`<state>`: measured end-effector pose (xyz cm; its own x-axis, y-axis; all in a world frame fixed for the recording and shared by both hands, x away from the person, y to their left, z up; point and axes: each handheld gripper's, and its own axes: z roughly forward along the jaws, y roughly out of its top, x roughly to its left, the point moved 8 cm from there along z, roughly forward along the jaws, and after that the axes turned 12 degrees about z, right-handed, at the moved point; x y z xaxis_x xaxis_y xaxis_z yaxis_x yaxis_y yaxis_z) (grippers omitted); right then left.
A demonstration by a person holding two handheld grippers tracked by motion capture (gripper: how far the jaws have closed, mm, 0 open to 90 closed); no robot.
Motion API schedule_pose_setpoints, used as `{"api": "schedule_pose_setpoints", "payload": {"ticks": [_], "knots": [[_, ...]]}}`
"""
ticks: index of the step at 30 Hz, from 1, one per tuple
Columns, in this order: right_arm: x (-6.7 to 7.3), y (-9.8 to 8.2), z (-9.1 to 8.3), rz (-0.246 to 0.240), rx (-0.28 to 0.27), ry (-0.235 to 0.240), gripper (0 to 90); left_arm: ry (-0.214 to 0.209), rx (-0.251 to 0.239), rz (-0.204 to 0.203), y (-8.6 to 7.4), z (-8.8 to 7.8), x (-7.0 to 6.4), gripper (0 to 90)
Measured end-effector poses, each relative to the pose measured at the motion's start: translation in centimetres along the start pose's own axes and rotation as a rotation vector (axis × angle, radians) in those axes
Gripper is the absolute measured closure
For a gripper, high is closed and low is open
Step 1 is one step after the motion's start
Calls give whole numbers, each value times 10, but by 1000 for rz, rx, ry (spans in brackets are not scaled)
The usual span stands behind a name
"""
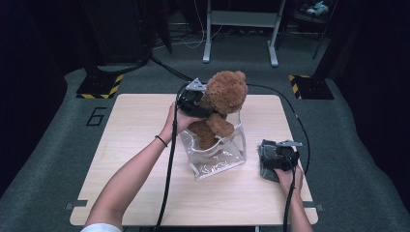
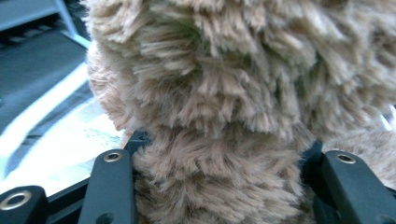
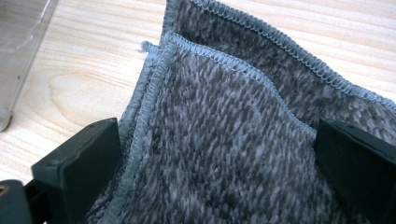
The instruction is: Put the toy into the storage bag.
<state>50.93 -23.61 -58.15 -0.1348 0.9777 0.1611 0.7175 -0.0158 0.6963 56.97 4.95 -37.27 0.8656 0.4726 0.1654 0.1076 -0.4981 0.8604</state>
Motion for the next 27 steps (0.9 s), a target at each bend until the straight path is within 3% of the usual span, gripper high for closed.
{"api": "schedule_pose_setpoints", "payload": {"ticks": [3, 9, 12, 14, 16, 20, 23, 27], "knots": [[0, 0, 0, 0, 1, 0, 11, 10, 32, -12, -7, 4, 2, 436], [0, 0, 0, 0, 0, 0, 11, -49, 98, 5, -14, 13, -6, 351], [0, 0, 0, 0, 0, 0, 11, -40, 114, 35, -17, 12, -7, 324], [0, 0, 0, 0, 1, 0, 11, -15, 167, 89, -22, 16, -9, 324], [0, 0, 0, -1, 1, 1, 11, -12, 214, 96, -26, 21, -13, 326], [0, 0, 0, 0, 1, 1, 11, -21, 193, 61, -28, 25, -12, 324], [0, 0, 0, 0, 1, 1, 11, -36, 217, 73, -31, 24, -13, 324], [0, 0, 0, 0, 1, 1, 11, -49, 190, 69, -29, 21, -12, 291]]}}
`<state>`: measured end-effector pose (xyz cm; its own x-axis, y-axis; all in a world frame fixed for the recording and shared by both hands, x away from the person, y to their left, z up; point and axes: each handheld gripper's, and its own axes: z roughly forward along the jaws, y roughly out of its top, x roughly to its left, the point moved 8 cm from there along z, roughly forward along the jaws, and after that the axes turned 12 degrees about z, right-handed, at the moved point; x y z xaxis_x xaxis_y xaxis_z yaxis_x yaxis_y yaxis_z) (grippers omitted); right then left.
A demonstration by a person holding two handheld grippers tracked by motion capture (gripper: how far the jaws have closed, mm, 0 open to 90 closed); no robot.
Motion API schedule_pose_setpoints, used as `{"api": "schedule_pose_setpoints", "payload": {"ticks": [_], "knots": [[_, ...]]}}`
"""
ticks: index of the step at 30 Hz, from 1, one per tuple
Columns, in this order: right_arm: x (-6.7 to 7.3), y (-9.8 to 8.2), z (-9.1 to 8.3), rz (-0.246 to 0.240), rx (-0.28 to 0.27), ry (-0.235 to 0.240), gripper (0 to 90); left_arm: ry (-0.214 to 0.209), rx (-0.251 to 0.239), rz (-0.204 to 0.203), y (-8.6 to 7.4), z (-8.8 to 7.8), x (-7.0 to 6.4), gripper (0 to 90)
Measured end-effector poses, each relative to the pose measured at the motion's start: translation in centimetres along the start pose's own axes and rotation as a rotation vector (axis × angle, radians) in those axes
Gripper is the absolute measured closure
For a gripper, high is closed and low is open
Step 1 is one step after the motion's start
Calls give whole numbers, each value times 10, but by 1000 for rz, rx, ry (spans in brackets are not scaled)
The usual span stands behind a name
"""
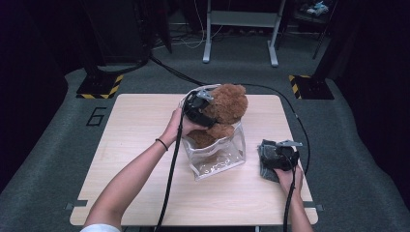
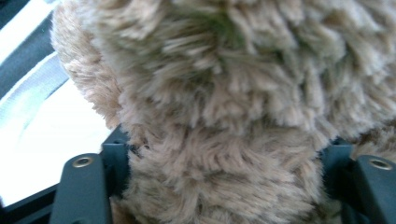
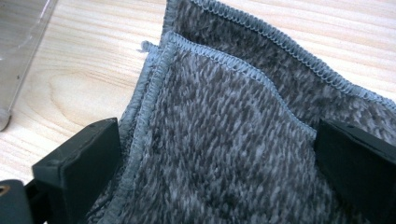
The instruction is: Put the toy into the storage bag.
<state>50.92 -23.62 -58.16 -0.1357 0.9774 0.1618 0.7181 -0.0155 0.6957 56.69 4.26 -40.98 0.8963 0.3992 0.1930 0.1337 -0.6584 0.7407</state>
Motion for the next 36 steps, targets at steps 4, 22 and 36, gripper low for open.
{"api": "schedule_pose_setpoints", "payload": {"ticks": [4, 22, 36], "knots": [[0, 0, 0, 0, 0, 0, 12, 6, -37, -25, 2, -10, 2, 228], [0, 0, 0, 0, 0, -1, 11, -46, -2, -86, -9, -29, -6, 109], [0, 0, 0, 0, 0, 0, 12, -72, 91, -114, -34, -16, -5, 131]]}}
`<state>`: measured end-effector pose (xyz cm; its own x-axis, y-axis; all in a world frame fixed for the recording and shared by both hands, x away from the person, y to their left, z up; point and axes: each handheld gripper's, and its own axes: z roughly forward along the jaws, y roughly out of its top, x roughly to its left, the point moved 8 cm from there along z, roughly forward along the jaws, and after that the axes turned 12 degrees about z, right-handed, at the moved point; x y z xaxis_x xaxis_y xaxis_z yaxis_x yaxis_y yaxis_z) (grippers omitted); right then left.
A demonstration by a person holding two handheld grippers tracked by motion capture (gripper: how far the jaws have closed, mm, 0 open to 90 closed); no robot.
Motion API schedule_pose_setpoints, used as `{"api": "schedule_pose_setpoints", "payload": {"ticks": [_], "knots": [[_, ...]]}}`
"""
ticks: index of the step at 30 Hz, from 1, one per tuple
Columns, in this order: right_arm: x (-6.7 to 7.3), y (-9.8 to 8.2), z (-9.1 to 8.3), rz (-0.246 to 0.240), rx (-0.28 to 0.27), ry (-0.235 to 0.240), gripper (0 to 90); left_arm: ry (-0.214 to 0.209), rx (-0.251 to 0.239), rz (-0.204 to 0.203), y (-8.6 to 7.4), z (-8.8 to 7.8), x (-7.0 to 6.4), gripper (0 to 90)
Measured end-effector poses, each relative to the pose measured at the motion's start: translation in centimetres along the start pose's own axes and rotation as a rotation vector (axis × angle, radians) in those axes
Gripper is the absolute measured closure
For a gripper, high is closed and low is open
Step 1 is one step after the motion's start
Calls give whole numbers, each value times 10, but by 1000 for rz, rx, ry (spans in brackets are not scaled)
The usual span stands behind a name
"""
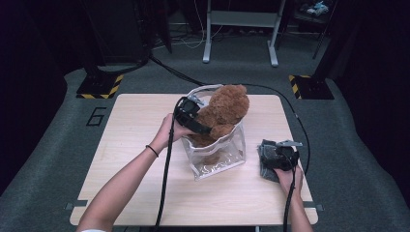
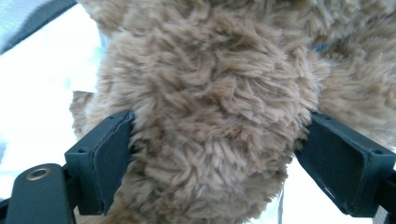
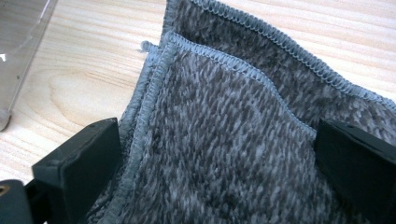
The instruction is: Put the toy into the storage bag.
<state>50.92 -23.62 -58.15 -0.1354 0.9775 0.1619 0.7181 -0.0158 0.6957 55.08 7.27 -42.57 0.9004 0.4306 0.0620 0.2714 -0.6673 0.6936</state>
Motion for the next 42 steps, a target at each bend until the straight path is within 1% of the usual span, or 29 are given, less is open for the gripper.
{"api": "schedule_pose_setpoints", "payload": {"ticks": [1, 2, 7, 8, 10, 11, 12, 13, 16, 19, 20, 21, 23, 24, 27, 29, 30, 31, 32, 33, 34, 35, 36, 37, 38, 39, 40, 41, 42], "knots": [[0, 0, 0, 0, 0, 0, 11, 2, -25, -4, 1, -3, 1, 134], [0, 0, 0, 0, 0, 0, 12, 7, -28, -6, 1, -5, 2, 138], [0, 0, 0, 1, 0, 0, 11, 23, -93, -26, 6, -19, 5, 131], [0, 0, 0, 1, -1, 0, 11, 30, -91, -29, 7, -21, 5, 131], [0, 0, 0, 0, 0, 0, 11, 33, -112, -30, 7, -28, 7, 123], [0, 0, 0, 0, 0, -1, 11, 43, -116, -25, 7, -33, 8, 123], [0, 0, 0, 1, 0, -1, 11, 53, -128, -28, 7, -37, 8, 121], [0, 0, 0, 1, 0, -1, 11, 57, -128, -22, 5, -41, 9, 121], [0, 0, 0, 1, 0, -1, 11, 64, -144, -39, 3, -53, 10, 113], [0, 0, 0, 1, 0, -1, 11, 81, -161, -44, 0, -66, 14, 109], [-1, 1, 0, -12, -2, 0, 11, 86, -164, -47, -2, -70, 15, 109], [-1, 1, 0, -12, -2, 0, 11, 92, -172, -51, -3, -75, 16, 106], [-1, 1, 0, -12, -2, -1, 11, 102, -165, -56, -8, -82, 18, 105], [-1, 1, 0, -19, 1, 1, 10, 105, -169, -60, -10, -86, 19, 102], [0, 1, 0, -7, 11, 10, 8, 127, -176, -75, -17, -95, 23, 100], [0, 1, -1, -14, 10, 13, 2, 140, -184, -81, -23, -102, 27, 99], [0, 2, -1, -7, 3, 10, 1, 147, -187, -90, -26, -105, 28, 99], [-1, 3, -2, -12, 5, 22, 1, 154, -182, -93, -29, -108, 30, 98], [-1, 3, -3, -4, 4, 22, 0, 159, -186, -98, -33, -110, 32, 98], [0, 4, -4, -3, 2, 33, 0, 161, -186, -105, -36, -113, 33, 95], [0, 5, -6, 2, 0, 31, 0, 164, -184, -108, -40, -116, 35, 95], [-2, 6, -7, -10, -10, 36, 1, 180, -184, -107, -44, -119, 37, 95], [-2, 6, -8, 1, -4, 42, 0, 179, -195, -118, -48, -122, 38, 94], [-2, 6, -8, 2, -8, 37, 0, 185, -192, -117, -51, -125, 40, 95], [-2, 7, -7, 8, -11, 40, 0, 199, -195, -125, -56, -128, 42, 94], [-3, 5, -6, 6, 2, 41, 0, 205, -204, -135, -59, -131, 43, 93], [-4, 4, -5, -6, 3, 37, 0, 213, -206, -140, -64, -134, 45, 93], [-3, 2, -4, 6, 9, 39, 0, 221, -206, -149, -68, -136, 47, 93], [-4, 2, -3, -9, 8, 31, 0, 221, -206, -149, -68, -136, 47, 93]]}}
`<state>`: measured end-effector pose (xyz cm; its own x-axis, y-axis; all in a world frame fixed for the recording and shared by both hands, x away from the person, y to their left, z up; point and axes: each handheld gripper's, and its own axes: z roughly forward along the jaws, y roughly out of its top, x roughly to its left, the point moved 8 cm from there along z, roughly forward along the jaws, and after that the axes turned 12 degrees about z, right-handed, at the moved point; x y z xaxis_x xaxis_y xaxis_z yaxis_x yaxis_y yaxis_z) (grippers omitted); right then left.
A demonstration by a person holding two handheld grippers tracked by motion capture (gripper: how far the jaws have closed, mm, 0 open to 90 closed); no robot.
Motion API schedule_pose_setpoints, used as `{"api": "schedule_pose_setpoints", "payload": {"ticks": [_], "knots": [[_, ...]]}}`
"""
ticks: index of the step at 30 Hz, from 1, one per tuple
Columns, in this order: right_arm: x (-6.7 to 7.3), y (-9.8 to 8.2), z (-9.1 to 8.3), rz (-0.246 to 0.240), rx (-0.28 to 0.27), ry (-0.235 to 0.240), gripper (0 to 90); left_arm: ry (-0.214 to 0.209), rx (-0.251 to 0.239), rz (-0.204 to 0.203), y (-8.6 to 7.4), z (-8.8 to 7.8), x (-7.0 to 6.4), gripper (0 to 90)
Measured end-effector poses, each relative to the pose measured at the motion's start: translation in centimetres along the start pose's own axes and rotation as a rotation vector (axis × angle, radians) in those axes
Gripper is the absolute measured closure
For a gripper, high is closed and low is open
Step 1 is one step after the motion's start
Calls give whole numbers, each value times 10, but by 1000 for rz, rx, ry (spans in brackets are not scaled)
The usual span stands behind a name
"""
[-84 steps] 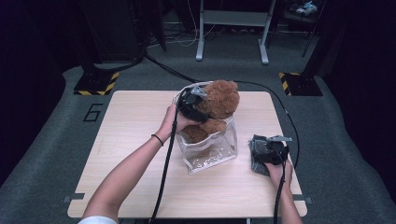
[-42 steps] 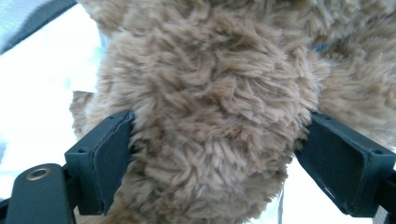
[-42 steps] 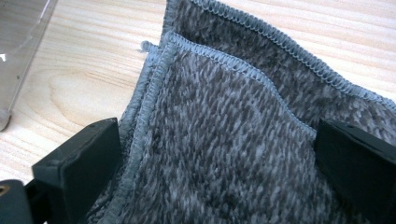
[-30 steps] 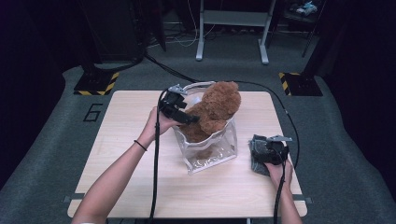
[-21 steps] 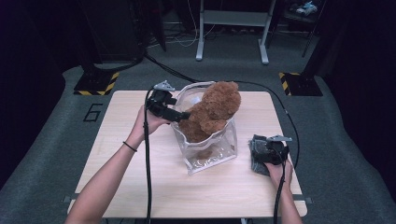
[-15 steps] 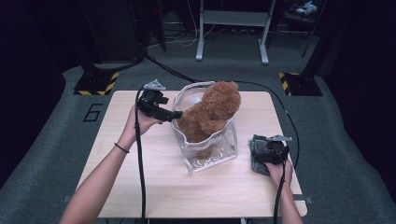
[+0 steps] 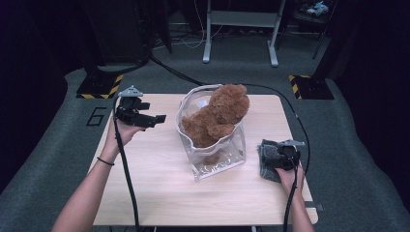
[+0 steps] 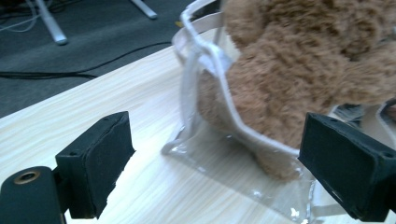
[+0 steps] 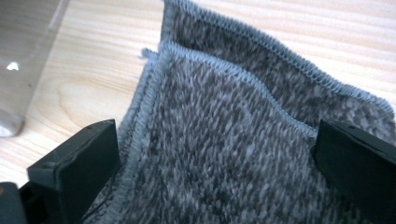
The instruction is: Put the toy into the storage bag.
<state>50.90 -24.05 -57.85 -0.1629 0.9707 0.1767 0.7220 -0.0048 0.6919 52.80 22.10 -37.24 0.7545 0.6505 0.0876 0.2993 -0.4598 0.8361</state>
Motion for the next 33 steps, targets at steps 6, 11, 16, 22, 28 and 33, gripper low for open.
{"api": "schedule_pose_setpoints", "payload": {"ticks": [6, 11, 16, 22, 28, 33], "knots": [[1, -1, 2, 1, -4, -15, 0, 46, -11, -46, -26, -10, 10, 92], [2, -2, 2, -10, 1, -13, 0, 64, 15, -75, -54, -14, 14, 84], [1, -2, 2, -12, -5, -15, 0, 78, 27, -131, -83, -16, 18, 75], [2, -3, 1, 0, -3, -13, 0, 118, 75, -176, -123, -11, 21, 53], [3, -3, 1, 0, -4, -14, 1, 177, 157, -178, -173, 2, 17, 34], [2, -3, 2, 0, -9, -19, 1, 235, 205, -166, -208, 15, 13, 5]]}}
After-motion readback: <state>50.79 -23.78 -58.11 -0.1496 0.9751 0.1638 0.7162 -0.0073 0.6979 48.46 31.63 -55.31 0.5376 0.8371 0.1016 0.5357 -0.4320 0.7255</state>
